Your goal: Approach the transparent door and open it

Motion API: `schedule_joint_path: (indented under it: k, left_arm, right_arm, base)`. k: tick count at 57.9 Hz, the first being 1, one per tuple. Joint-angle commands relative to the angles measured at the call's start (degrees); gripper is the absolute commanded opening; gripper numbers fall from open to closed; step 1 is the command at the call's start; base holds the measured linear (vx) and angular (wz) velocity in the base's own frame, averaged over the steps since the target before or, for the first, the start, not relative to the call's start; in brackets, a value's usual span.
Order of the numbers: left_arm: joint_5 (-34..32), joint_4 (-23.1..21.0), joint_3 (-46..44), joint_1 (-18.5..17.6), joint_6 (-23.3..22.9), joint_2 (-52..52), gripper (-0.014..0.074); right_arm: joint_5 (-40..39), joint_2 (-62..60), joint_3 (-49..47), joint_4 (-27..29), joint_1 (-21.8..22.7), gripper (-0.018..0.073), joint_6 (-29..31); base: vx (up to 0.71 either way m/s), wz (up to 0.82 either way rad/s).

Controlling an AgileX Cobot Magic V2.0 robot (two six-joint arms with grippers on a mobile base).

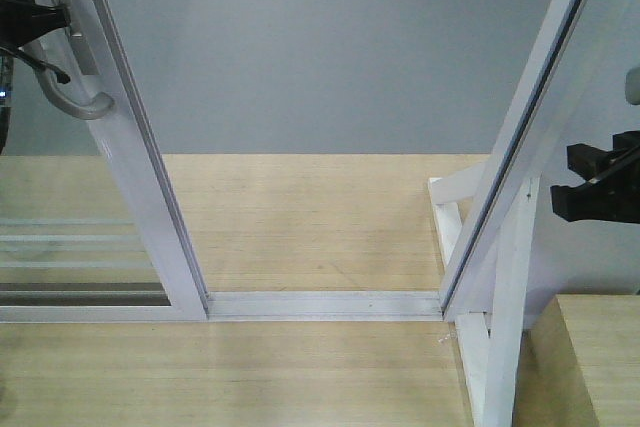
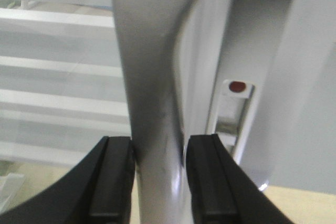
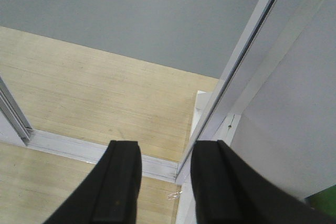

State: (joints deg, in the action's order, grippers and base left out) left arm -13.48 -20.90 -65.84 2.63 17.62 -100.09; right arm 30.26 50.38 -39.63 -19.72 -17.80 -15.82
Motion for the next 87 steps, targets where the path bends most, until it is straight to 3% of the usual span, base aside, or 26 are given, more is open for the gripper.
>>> schedule_joint_path:
  k: [1, 13, 28, 36, 50, 77, 82, 87]
  left_arm:
    - [-0.84, 1.08, -0.02, -0.09, 1.92, 4.77, 0.0400]
    - [-0.50, 1.08, 9.27, 0.32, 3.08, 11.35, 0.0405]
    - [-0.22, 1.11, 23.43, 0.32, 3.03, 26.68, 0.0405]
    - [4.70, 1.11, 28.20, 0.14, 2.50, 36.95, 0.0405]
    - [13.48, 1.11, 29.22, 0.14, 2.50, 53.07, 0.0405]
    - [14.54, 1.35, 29.95, -0.63, 2.56, 61.44, 0.0400]
    - [16.07, 2.59, 32.35, -1.13, -1.35, 64.15, 0.0364]
    - [16.49, 9.40, 35.87, -1.29, -8.58, 67.52, 0.0276]
  right_arm:
    - [-3.52, -0.34, -1.69, -1.10, 0.18, 0.0322, 0.15]
    - [-3.53, -0.34, -1.69, -1.05, 0.18, 0.0322, 0.15]
    - [-3.45, -0.34, -1.69, -0.86, 0.18, 0.0322, 0.15]
    - [-3.45, -0.34, -1.69, -0.86, 0.18, 0.0322, 0.15]
    - [-3.49, -0.34, -1.69, -0.86, 0.18, 0.0322, 0.15]
    - [-3.36, -0.34, -1.69, -0.75, 0.18, 0.0322, 0.15]
    - [-3.37, -0.34, -1.69, -0.67, 0.18, 0.0322, 0.15]
    - [-3.37, -0.34, -1.69, -0.67, 0.18, 0.0322, 0.15]
  base:
    - [0.00, 0.00]
    - [0.00, 0.00]
    - [0.00, 0.00]
    - [0.00, 0.00]
    - [0.00, 0.00]
    - [0.00, 0.00]
    - [0.00, 0.00]
    - [0.00, 0.00]
